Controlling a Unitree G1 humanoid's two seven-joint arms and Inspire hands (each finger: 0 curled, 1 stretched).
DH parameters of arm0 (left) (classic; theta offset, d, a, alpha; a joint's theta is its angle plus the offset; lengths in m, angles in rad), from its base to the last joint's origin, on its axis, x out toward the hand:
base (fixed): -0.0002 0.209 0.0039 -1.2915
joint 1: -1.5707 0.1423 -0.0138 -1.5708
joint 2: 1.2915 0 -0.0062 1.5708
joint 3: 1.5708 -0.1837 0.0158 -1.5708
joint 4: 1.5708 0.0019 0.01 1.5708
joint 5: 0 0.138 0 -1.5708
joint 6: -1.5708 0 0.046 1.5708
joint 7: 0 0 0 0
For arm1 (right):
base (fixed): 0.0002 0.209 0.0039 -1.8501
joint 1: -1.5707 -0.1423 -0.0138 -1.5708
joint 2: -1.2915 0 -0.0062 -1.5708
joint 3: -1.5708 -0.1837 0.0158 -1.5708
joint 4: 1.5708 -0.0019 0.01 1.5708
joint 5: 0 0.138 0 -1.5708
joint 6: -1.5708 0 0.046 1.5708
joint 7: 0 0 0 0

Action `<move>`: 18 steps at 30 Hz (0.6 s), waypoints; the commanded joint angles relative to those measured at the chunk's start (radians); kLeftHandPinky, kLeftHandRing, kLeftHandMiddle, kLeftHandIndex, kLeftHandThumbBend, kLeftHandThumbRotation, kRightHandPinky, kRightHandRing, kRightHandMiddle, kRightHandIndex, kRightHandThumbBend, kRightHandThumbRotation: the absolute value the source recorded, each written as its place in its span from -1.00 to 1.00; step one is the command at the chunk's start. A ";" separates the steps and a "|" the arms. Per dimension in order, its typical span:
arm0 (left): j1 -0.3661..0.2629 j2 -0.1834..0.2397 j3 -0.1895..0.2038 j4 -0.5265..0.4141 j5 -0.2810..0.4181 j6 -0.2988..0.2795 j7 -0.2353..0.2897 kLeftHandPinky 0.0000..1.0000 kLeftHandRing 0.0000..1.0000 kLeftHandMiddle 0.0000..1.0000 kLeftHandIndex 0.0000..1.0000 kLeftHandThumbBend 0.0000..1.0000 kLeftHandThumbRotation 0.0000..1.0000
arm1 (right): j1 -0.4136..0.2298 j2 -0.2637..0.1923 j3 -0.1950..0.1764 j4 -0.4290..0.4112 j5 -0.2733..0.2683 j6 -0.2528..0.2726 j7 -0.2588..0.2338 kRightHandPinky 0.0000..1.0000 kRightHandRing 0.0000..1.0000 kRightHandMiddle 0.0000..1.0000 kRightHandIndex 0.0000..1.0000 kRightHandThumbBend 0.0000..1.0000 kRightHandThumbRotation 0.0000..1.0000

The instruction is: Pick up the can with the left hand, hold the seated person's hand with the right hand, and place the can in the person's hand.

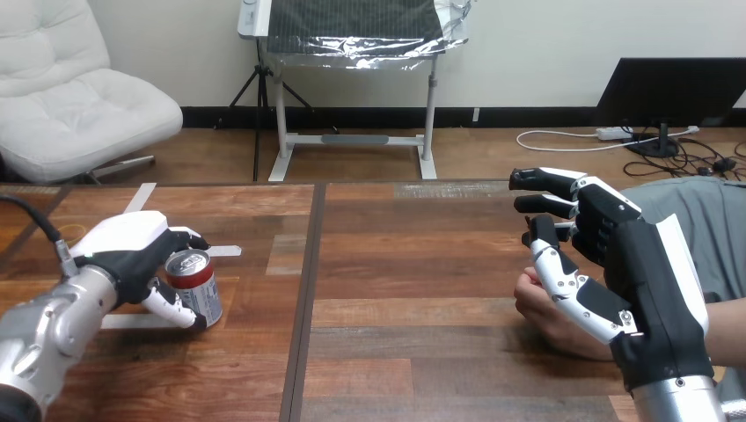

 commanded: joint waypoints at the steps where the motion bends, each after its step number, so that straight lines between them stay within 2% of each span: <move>1: -0.088 -0.027 0.015 0.027 -0.028 -0.006 0.041 0.48 0.62 0.66 0.66 0.53 -0.67 | -0.070 -0.016 -0.006 -0.022 0.012 -0.018 0.006 0.14 0.45 0.55 0.38 -0.70 -1.00; 10: -0.086 -0.041 0.016 0.045 -0.033 -0.020 0.082 0.41 0.57 0.63 0.62 0.51 -0.69 | -0.068 -0.019 -0.010 -0.022 0.010 -0.021 0.009 0.13 0.44 0.53 0.37 -0.71 -1.00; 18: -0.091 -0.053 0.019 0.079 -0.052 -0.037 0.118 0.29 0.45 0.54 0.55 0.47 -0.90 | -0.065 -0.019 -0.014 -0.027 0.012 -0.017 0.012 0.12 0.43 0.53 0.36 -0.70 -1.00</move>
